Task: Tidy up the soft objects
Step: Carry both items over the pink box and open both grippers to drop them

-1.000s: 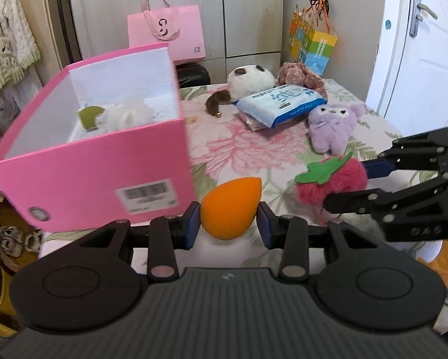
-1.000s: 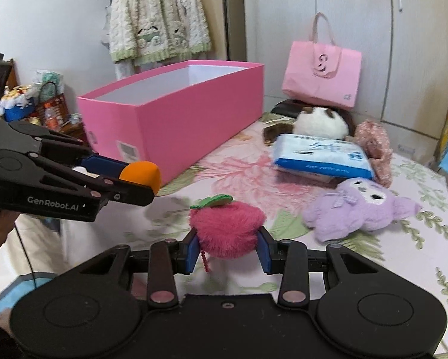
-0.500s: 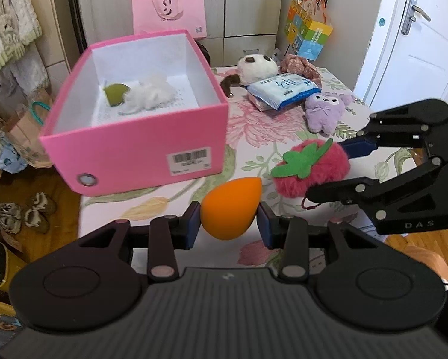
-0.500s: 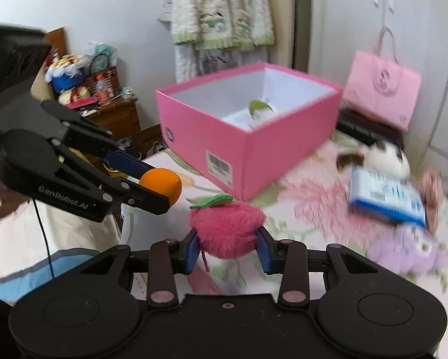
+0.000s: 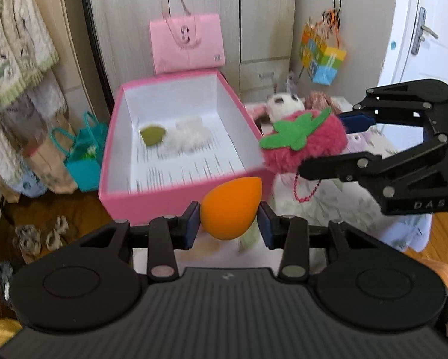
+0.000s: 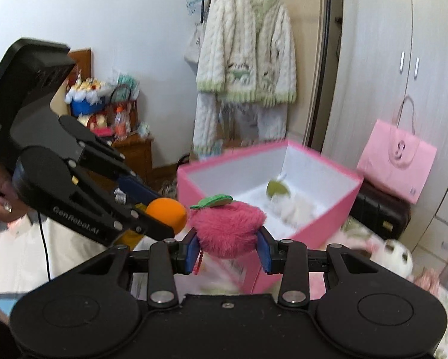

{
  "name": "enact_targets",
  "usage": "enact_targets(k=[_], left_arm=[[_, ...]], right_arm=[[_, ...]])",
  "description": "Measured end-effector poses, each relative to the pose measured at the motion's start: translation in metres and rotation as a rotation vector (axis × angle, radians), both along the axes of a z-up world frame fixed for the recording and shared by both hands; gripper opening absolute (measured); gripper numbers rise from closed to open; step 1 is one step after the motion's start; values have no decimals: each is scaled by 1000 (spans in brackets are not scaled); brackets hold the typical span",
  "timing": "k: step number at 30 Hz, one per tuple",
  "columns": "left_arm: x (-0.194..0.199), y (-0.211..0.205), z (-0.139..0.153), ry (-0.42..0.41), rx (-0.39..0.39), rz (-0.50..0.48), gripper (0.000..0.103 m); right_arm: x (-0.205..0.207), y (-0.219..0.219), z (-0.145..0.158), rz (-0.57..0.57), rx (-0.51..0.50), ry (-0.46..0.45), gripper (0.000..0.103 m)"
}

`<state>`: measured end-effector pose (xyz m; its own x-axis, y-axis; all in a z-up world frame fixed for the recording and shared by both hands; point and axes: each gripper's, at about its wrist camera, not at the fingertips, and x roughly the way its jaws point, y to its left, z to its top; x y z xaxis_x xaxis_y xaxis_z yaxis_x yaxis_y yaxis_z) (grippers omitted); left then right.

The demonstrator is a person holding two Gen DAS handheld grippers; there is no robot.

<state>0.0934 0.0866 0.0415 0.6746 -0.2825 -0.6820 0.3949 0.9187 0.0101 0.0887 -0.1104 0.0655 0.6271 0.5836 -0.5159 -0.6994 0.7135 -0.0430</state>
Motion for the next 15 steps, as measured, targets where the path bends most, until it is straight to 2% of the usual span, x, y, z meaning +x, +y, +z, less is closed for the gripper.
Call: enact_targets(k=[3, 7, 11, 15], left_arm=[[17, 4, -1, -22, -15, 6, 40], [51, 11, -4, -35, -73, 28, 40], [91, 13, -15, -41, -79, 66, 40], [136, 10, -27, 2, -83, 89, 41]], right_arm=[[17, -1, 3, -13, -7, -18, 45], [45, -2, 0, -59, -21, -54, 45], [86, 3, -9, -94, -9, -35, 45], [132, 17, -24, -87, -22, 10, 45]])
